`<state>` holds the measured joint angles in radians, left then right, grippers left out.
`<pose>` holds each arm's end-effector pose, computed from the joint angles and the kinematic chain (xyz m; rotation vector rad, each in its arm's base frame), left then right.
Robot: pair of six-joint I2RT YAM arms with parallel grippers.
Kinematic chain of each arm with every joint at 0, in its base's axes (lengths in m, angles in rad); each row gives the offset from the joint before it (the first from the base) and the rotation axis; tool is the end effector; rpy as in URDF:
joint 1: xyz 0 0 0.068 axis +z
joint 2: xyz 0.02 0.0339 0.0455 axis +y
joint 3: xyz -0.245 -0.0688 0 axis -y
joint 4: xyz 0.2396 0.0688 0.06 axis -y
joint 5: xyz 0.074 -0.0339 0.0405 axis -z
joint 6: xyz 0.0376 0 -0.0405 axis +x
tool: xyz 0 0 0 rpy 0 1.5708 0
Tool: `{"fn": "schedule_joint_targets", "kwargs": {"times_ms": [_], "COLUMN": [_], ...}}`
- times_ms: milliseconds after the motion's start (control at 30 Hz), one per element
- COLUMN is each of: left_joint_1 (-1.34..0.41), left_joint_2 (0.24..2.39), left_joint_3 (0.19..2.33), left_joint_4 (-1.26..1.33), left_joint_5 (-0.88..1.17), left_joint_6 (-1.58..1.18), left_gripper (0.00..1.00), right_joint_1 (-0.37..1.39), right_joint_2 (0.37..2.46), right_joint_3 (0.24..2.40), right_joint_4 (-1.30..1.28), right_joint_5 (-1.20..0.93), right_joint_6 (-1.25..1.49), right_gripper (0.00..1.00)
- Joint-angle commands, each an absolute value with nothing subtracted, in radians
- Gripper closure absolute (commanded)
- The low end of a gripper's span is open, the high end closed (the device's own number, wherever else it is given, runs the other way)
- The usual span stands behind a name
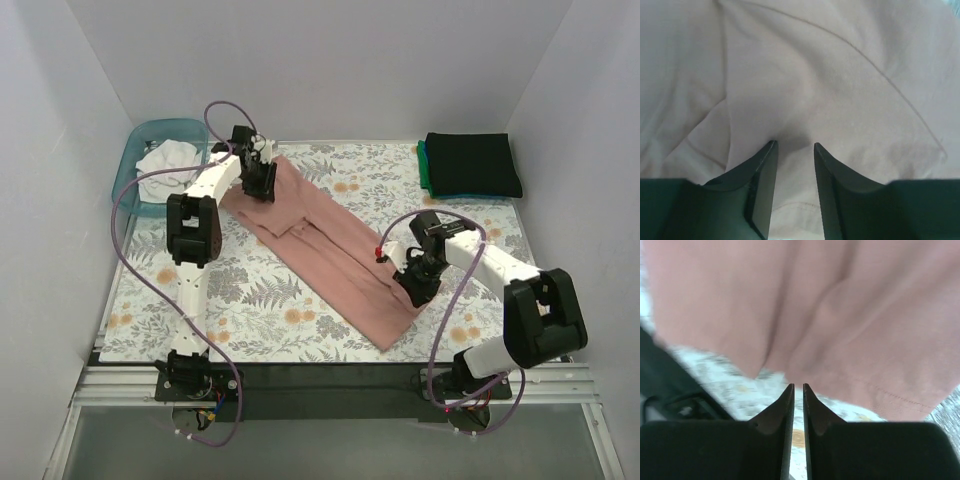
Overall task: Fold and stack the t-shirts
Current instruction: Fold the tshirt
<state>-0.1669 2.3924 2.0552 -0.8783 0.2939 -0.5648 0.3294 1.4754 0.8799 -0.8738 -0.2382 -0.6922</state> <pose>0.4751 -0.0911 0.1546 -0.4905 2.8174 -0.5788 0.2241 0.0860 0.1627 -1.4736 2.5925 0.3237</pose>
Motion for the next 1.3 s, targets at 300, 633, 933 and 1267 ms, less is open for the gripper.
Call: {"fn": "schedule_joint_targets", "kwargs": {"times_ms": [300,633,933,1267], "left_joint_1": [-0.166,-0.172,-0.175,-0.221], "left_joint_2": [1.956,1.957,2.009,2.02], "left_joint_3": [1.725,1.54,1.594,1.54], "left_joint_4": [-0.677,-0.594,-0.598,-0.62], "left_joint_5": [0.368,0.347,0.341,0.315], "left_joint_6": [-0.649,-0.795,-0.811,-0.775], "left_gripper": [0.57,0.74,0.78,0.78], "right_joint_1": [0.388,0.422,0.763,0.816], "right_joint_2": [1.587,1.782,1.753,1.638], "right_joint_3": [1.17,1.172,1.006,1.239], "right_joint_4": [-0.921,-0.816,-0.787,-0.793], "right_joint_5": [-0.411,-0.348,-0.538,-0.724], "right_joint_6": [-0.621,-0.551,-0.483,-0.465], "right_gripper": [0.83,0.98,0.99,0.94]}}
